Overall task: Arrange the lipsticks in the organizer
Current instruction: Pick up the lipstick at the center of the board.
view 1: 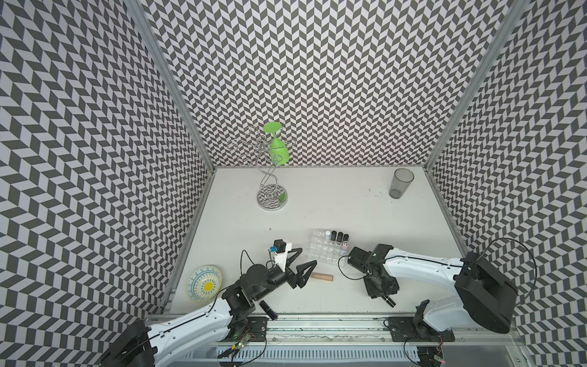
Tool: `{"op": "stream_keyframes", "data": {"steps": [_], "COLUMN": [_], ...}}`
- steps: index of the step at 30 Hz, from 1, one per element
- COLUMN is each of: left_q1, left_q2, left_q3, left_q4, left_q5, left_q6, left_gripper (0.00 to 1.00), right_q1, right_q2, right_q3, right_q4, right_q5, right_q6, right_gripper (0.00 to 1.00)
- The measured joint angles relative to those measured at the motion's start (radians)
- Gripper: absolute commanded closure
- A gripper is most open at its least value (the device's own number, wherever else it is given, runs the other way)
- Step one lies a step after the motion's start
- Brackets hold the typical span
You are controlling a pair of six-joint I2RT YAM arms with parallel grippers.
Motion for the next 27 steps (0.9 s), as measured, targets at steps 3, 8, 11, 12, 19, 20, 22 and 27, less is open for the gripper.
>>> {"op": "stream_keyframes", "data": {"steps": [3,8,11,12,19,20,22,27], "left_q1": [0.001,0.001,0.001,0.001,0.001,0.001,0.001,0.003], "left_q2": [-0.002,0.000,0.010,0.017,0.083,0.096,0.120,0.182], "left_q3": [0.000,-0.001,-0.001,-0.001,-0.001,-0.001,-0.001,0.000], "left_q4": [0.000,0.000,0.001,0.001,0.011,0.018,0.037,0.071], "left_q5": [-0.001,-0.009,-0.018,-0.019,-0.045,-0.047,-0.050,-0.055], "left_q6": [0.000,0.000,0.000,0.000,-0.004,-0.007,-0.011,-0.017], "left_gripper": [0.13,0.14,0.14,0.14,0.14,0.14,0.14,0.15], "right_q1": [0.000,0.000,0.000,0.000,0.015,0.034,0.093,0.323], "right_q2": [0.013,0.024,0.019,0.015,-0.144,-0.190,-0.269,-0.386], "right_q3": [0.006,0.014,0.016,0.016,0.014,0.014,0.018,0.036], "right_q4": [0.000,0.026,0.046,0.056,0.201,0.223,0.261,0.388], "right_q5": [0.005,0.020,0.031,0.034,0.043,0.050,0.073,0.209], "right_q6": [-0.008,-0.018,-0.027,-0.031,-0.040,-0.037,-0.029,0.013], "right_gripper": [0.67,0.80,0.88,0.90,0.98,0.98,0.98,0.98]}}
